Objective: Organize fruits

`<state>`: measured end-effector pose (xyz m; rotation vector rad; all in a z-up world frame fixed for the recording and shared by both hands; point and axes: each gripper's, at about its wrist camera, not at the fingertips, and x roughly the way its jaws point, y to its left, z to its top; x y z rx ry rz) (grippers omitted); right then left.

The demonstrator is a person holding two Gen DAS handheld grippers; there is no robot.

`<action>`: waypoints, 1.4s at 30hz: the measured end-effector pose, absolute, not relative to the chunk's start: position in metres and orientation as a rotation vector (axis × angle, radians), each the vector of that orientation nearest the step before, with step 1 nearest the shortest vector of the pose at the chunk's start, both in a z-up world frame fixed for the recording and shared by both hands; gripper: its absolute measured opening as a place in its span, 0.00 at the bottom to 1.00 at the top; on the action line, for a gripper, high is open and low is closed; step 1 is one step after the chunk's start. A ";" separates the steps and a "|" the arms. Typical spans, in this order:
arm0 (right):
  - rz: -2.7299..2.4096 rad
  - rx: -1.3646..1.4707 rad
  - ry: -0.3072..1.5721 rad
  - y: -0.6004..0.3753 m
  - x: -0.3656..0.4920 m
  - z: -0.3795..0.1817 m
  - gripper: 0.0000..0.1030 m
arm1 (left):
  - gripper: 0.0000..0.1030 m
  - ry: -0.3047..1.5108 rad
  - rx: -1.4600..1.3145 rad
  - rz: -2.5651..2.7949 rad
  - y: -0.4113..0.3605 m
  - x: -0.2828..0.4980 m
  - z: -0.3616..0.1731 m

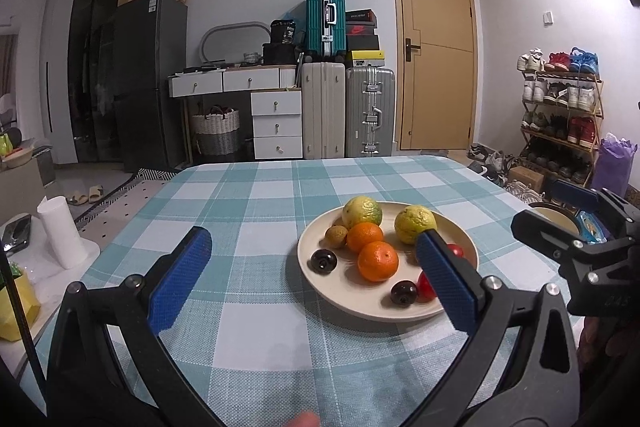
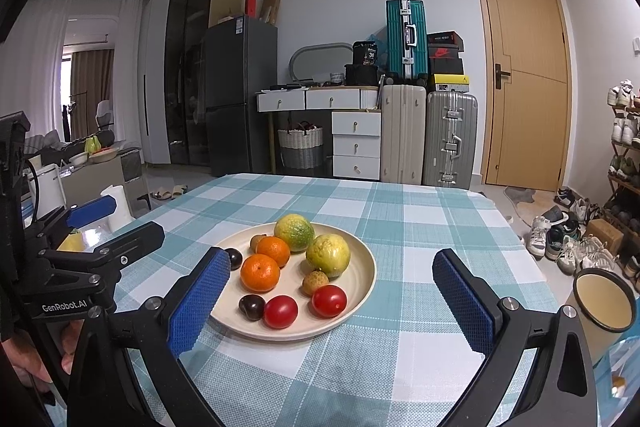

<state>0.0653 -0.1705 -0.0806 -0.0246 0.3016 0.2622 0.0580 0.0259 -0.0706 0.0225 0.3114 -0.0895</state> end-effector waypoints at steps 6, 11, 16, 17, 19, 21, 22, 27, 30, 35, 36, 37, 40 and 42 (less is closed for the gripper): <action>0.262 -0.024 0.302 -0.171 0.065 -0.080 1.00 | 0.99 0.311 0.021 -0.090 0.027 0.058 -0.070; 0.262 -0.024 0.302 -0.171 0.065 -0.080 1.00 | 0.99 0.314 0.021 -0.095 0.026 0.059 -0.071; 0.262 -0.023 0.302 -0.171 0.065 -0.080 1.00 | 0.99 0.319 0.021 -0.097 0.024 0.060 -0.071; 0.262 -0.024 0.302 -0.171 0.065 -0.080 1.00 | 0.99 0.319 0.022 -0.097 0.024 0.060 -0.071; 0.262 -0.024 0.303 -0.171 0.065 -0.080 1.00 | 0.99 0.319 0.022 -0.099 0.024 0.060 -0.071; 0.262 -0.024 0.303 -0.171 0.065 -0.080 1.00 | 0.99 0.320 0.021 -0.098 0.023 0.061 -0.072; 0.262 -0.023 0.302 -0.171 0.065 -0.080 1.00 | 0.99 0.320 0.021 -0.096 0.023 0.061 -0.071; 0.262 -0.023 0.301 -0.171 0.065 -0.080 1.00 | 0.99 0.322 0.017 -0.091 0.023 0.061 -0.072; 0.262 -0.024 0.301 -0.171 0.065 -0.080 1.00 | 0.99 0.323 0.018 -0.093 0.022 0.063 -0.072; 0.262 -0.022 0.301 -0.171 0.065 -0.080 1.00 | 0.99 0.321 0.016 -0.092 0.022 0.061 -0.072; 0.262 -0.023 0.301 -0.171 0.065 -0.080 1.00 | 0.99 0.322 0.016 -0.092 0.022 0.061 -0.072; 0.262 -0.023 0.301 -0.171 0.065 -0.080 1.00 | 0.99 0.322 0.016 -0.092 0.022 0.062 -0.072; 0.262 -0.023 0.301 -0.171 0.065 -0.080 1.00 | 0.99 0.323 0.016 -0.092 0.022 0.062 -0.072; 0.262 -0.023 0.301 -0.171 0.065 -0.080 1.00 | 0.99 0.322 0.016 -0.092 0.023 0.061 -0.072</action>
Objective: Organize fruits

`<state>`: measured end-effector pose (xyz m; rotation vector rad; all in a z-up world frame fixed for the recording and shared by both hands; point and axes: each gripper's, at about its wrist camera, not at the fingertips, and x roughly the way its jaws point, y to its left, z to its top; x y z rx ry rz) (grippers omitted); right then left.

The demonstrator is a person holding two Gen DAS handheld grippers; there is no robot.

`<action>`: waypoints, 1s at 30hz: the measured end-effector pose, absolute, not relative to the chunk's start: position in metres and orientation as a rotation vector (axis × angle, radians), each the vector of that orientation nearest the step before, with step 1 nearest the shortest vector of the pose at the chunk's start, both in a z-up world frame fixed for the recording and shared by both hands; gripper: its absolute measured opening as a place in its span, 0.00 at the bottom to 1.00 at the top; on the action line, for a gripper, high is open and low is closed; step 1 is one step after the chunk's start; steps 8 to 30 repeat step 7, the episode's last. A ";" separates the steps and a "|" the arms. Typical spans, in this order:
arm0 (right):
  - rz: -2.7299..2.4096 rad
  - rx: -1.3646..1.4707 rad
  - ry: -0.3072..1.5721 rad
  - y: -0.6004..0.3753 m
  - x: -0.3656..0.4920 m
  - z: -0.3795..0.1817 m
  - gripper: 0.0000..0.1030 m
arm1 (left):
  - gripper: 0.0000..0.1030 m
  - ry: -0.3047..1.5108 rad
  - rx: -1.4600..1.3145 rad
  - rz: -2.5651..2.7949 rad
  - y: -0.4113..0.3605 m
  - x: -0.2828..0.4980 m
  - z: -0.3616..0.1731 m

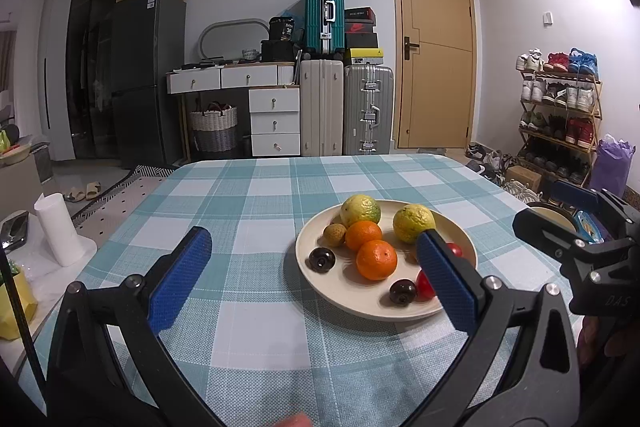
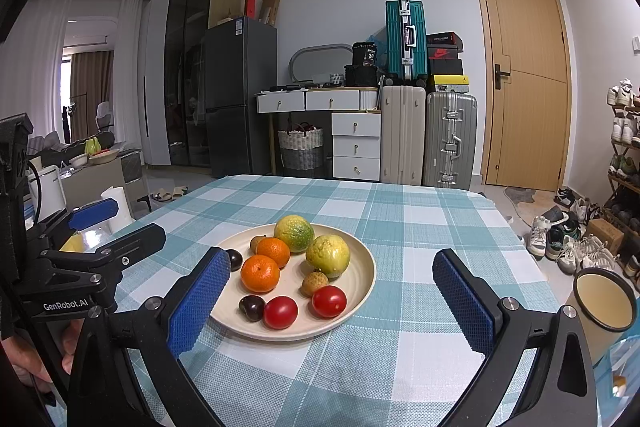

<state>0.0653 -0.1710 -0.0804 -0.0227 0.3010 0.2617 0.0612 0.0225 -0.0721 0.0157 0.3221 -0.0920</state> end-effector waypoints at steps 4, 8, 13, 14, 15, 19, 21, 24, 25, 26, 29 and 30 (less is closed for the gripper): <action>0.262 -0.023 0.301 -0.171 0.065 -0.080 1.00 | 0.99 0.319 0.015 -0.091 0.022 0.061 -0.072; 0.262 -0.023 0.302 -0.171 0.065 -0.080 1.00 | 0.99 0.319 0.017 -0.092 0.021 0.061 -0.072; 0.262 -0.023 0.302 -0.171 0.065 -0.080 1.00 | 0.99 0.319 0.017 -0.092 0.021 0.061 -0.072; 0.262 -0.023 0.302 -0.171 0.065 -0.080 1.00 | 0.99 0.319 0.017 -0.092 0.021 0.061 -0.072; 0.262 -0.023 0.302 -0.171 0.065 -0.080 1.00 | 0.99 0.319 0.017 -0.092 0.021 0.061 -0.072; 0.262 -0.023 0.302 -0.171 0.065 -0.080 1.00 | 0.99 0.319 0.017 -0.092 0.021 0.061 -0.072; 0.262 -0.023 0.302 -0.171 0.065 -0.080 1.00 | 0.99 0.319 0.017 -0.092 0.021 0.061 -0.072; 0.262 -0.023 0.302 -0.171 0.065 -0.080 1.00 | 0.99 0.319 0.017 -0.092 0.021 0.061 -0.072; 0.262 -0.023 0.302 -0.171 0.065 -0.080 1.00 | 0.99 0.319 0.017 -0.092 0.021 0.061 -0.072; 0.262 -0.023 0.302 -0.171 0.065 -0.080 1.00 | 0.99 0.319 0.017 -0.092 0.021 0.061 -0.072; 0.262 -0.023 0.302 -0.171 0.065 -0.080 1.00 | 0.99 0.319 0.017 -0.092 0.021 0.061 -0.072; 0.262 -0.023 0.302 -0.171 0.065 -0.080 1.00 | 0.99 0.319 0.017 -0.092 0.021 0.061 -0.072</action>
